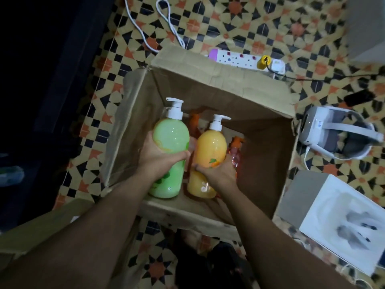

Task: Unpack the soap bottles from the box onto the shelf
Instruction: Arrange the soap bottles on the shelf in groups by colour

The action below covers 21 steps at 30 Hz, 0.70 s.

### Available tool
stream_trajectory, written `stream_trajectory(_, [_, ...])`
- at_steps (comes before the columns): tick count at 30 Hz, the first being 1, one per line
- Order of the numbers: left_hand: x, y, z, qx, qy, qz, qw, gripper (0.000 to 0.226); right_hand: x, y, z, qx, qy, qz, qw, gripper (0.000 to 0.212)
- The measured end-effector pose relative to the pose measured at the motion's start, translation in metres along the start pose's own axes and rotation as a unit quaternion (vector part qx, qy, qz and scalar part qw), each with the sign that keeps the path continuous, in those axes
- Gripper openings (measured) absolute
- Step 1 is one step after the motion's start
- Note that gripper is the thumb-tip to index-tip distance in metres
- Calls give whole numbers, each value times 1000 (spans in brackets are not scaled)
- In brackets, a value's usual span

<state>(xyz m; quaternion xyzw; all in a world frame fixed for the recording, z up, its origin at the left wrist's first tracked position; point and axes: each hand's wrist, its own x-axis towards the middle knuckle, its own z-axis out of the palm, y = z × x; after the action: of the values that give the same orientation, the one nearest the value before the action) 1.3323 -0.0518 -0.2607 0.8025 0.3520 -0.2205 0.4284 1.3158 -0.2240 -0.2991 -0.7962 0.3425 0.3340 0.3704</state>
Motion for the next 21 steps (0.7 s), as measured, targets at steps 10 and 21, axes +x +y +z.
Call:
stream_trajectory(10, [-105,56,-90,-115,-5,32,993,118,-143,-37,-70,97,-1,-129,987,114])
stream_trajectory(21, [-298,16,-306,-224,165,101,955,99,-390,-111,-56,102,-109,-367,918,107])
